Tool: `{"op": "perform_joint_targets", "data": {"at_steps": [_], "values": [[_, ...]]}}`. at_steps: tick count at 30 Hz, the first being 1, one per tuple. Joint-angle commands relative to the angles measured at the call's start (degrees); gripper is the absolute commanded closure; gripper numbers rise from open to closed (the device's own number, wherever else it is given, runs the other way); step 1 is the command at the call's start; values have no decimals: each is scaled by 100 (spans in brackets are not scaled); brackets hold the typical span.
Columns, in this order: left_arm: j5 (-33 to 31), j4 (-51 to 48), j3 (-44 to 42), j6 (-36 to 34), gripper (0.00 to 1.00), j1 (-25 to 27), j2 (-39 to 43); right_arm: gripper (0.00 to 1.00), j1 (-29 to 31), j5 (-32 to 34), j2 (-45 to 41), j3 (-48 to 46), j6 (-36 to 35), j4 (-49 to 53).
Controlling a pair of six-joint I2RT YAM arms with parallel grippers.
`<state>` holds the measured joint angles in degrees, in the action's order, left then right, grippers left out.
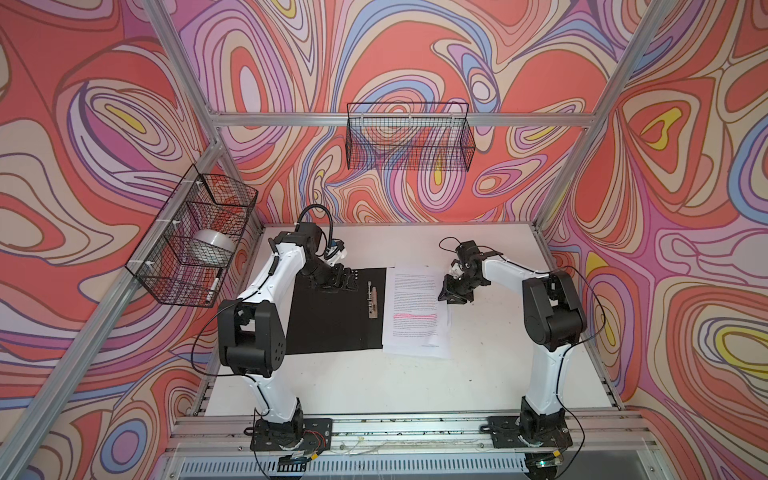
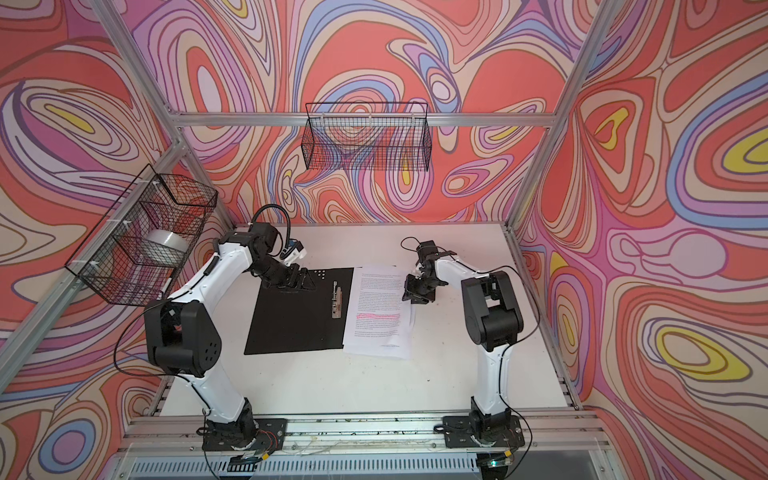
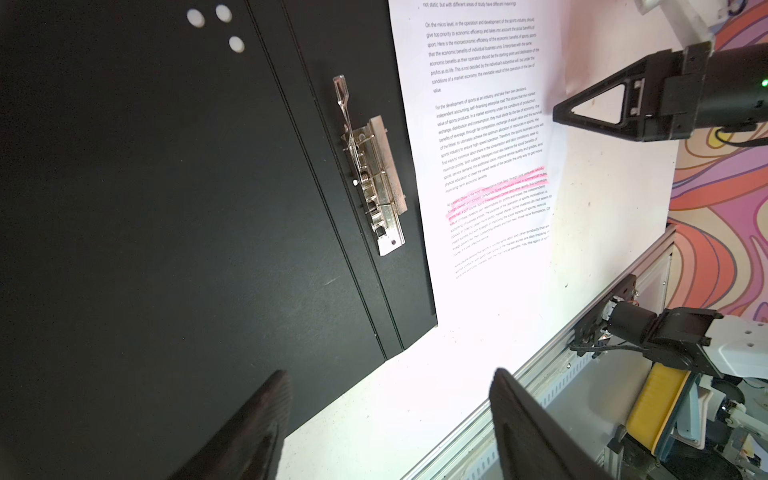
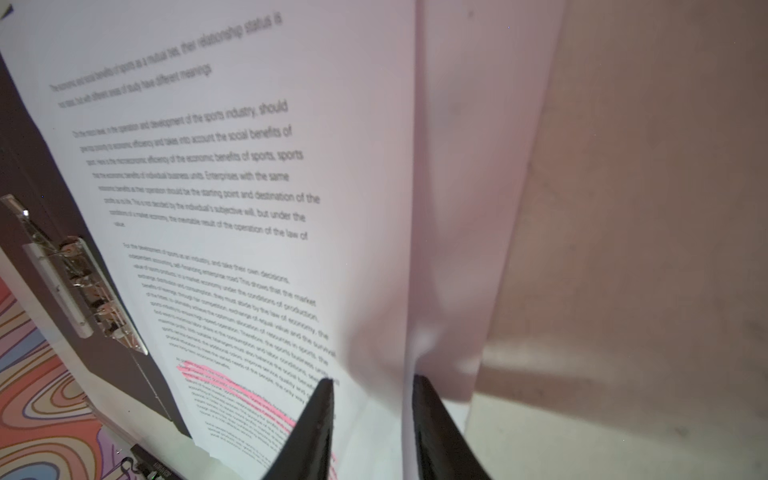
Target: Put the files into the folder
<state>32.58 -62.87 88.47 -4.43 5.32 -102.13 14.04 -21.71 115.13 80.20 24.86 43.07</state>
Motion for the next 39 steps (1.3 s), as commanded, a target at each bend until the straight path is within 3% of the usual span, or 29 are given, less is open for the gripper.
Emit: {"op": "perform_joint_targets", "data": {"at_steps": [1, 5, 10, 27, 39], "values": [[59, -182, -115, -62, 24, 21, 119, 61, 2, 751, -608, -281, 342, 187], [77, -164, -172, -65, 24, 16, 133, 58, 2, 672, -995, -709, 597, 66], [96, -179, -115, -66, 24, 19, 104, 57, 2, -133, -956, -1083, 830, -395], [90, -138, -195, -120, 24, 13, 184, 55, 2, 16, -754, -1365, 1080, -486], [74, -138, -198, -108, 24, 13, 200, 56, 2, -891, -483, -1552, 1078, -1052]]}}
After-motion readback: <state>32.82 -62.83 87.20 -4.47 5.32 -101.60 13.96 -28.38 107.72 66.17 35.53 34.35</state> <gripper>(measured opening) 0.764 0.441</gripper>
